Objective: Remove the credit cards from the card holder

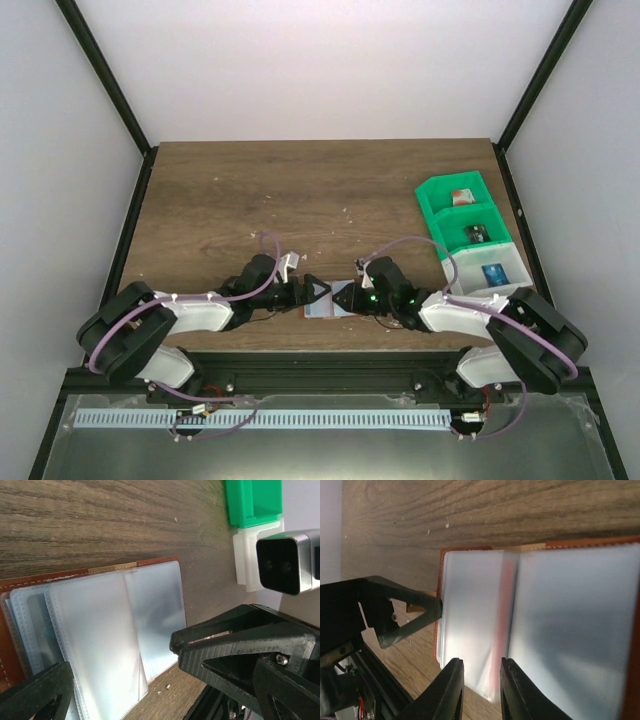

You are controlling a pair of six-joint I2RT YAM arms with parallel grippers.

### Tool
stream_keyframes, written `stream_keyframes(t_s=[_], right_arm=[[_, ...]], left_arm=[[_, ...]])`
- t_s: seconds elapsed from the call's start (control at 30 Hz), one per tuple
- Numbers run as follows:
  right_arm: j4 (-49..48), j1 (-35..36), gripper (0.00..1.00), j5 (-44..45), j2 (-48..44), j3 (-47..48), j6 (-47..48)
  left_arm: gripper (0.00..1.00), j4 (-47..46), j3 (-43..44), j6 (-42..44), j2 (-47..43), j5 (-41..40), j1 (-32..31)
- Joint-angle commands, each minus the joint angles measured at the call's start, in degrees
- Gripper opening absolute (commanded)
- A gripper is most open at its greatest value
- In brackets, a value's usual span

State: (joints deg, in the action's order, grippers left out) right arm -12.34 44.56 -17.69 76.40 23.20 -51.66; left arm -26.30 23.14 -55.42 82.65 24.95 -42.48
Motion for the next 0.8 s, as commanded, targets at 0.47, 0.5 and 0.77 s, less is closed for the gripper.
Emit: stream_keyframes(t_s=[0.47, 0.5, 0.77], right_arm=[[-8.07, 0.62, 0.17, -2.96, 12.02, 1.52, -0.24], [-8.65, 0.62, 0.17, -3.14, 12.16, 1.17, -0.52], [-10.07, 0.62, 0.17, -3.86, 12.98, 0.39, -1.07]], left_arm=[[1.0, -5.46, -2.04, -3.02, -1.29, 2.49, -0.18], [1.0, -5.89, -1.98, -3.27, -1.14, 2.82, -0.15], [1.0, -6.78, -1.48, -3.89, -1.45, 4.04, -0.2]])
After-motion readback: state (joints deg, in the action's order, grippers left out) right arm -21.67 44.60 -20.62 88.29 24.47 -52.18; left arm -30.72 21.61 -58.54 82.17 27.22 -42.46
